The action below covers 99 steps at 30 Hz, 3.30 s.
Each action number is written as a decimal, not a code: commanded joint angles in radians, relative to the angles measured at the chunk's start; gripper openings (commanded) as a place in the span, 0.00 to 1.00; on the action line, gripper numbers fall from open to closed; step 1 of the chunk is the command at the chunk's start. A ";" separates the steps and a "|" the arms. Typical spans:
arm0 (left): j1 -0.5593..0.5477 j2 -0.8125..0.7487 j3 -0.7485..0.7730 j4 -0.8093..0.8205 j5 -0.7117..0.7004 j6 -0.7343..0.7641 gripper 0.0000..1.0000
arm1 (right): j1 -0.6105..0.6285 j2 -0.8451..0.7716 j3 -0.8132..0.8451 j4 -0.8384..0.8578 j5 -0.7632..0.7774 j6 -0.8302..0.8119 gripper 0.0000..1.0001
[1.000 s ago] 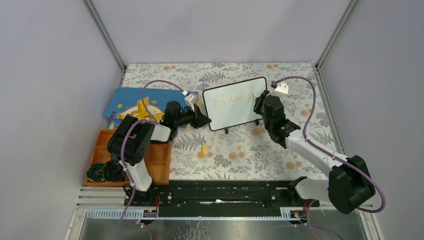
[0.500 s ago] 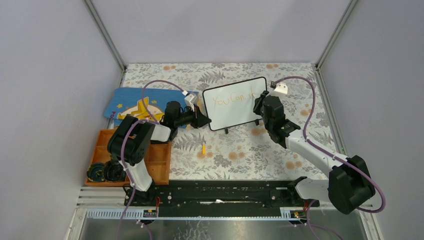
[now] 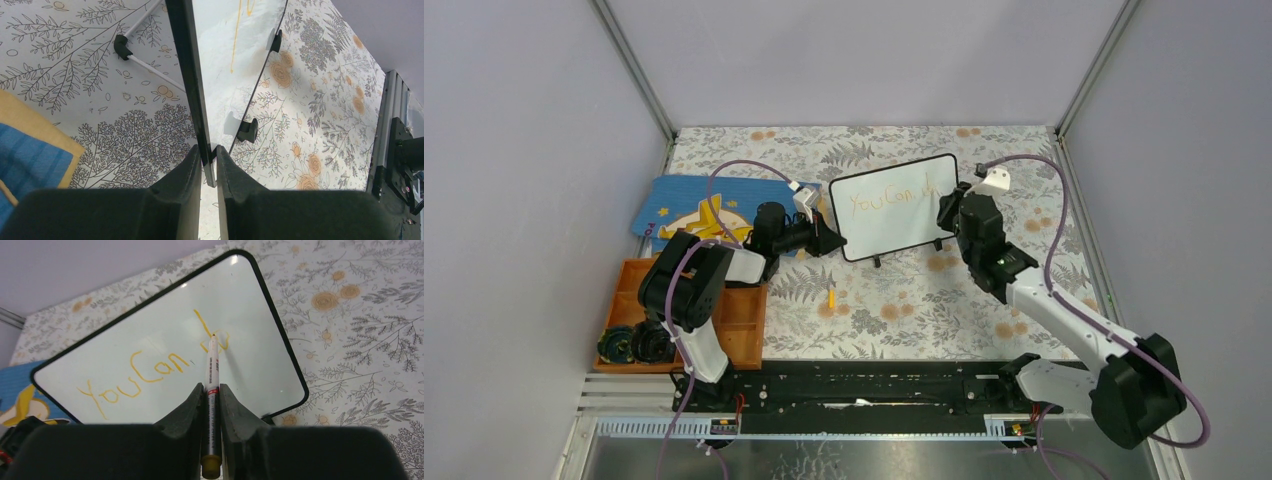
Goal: Write a sentence on the whiteboard
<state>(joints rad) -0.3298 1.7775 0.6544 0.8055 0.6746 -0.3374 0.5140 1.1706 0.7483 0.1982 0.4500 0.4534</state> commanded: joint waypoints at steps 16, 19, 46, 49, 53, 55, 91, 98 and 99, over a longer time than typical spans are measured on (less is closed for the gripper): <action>-0.006 -0.010 0.005 -0.039 -0.041 0.052 0.20 | 0.321 -0.083 -0.115 0.181 -0.039 -0.183 0.00; -0.006 -0.009 0.004 -0.041 -0.043 0.054 0.20 | 0.353 -0.059 -0.149 0.219 -0.065 -0.169 0.00; -0.006 -0.005 0.009 -0.052 -0.046 0.061 0.20 | 0.377 0.168 -0.098 0.380 -0.050 -0.162 0.00; -0.008 -0.003 0.009 -0.052 -0.046 0.060 0.20 | 0.376 0.176 -0.093 0.380 -0.039 -0.161 0.00; -0.008 -0.003 0.009 -0.052 -0.046 0.060 0.20 | 0.376 0.189 -0.082 0.379 -0.028 -0.162 0.00; -0.008 -0.003 0.009 -0.052 -0.047 0.061 0.20 | 0.377 0.196 -0.079 0.377 -0.023 -0.160 0.00; -0.015 -0.010 0.010 -0.064 -0.053 0.069 0.20 | 0.383 0.216 -0.094 0.211 -0.035 -0.104 0.00; -0.015 -0.012 0.010 -0.069 -0.056 0.073 0.20 | 0.383 0.207 -0.091 0.180 0.032 -0.099 0.00; -0.016 -0.012 0.010 -0.069 -0.056 0.073 0.20 | 0.383 0.207 -0.088 0.174 0.040 -0.097 0.00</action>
<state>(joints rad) -0.3351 1.7729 0.6548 0.7937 0.6609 -0.3161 0.8917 1.3945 0.6373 0.3977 0.4080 0.3450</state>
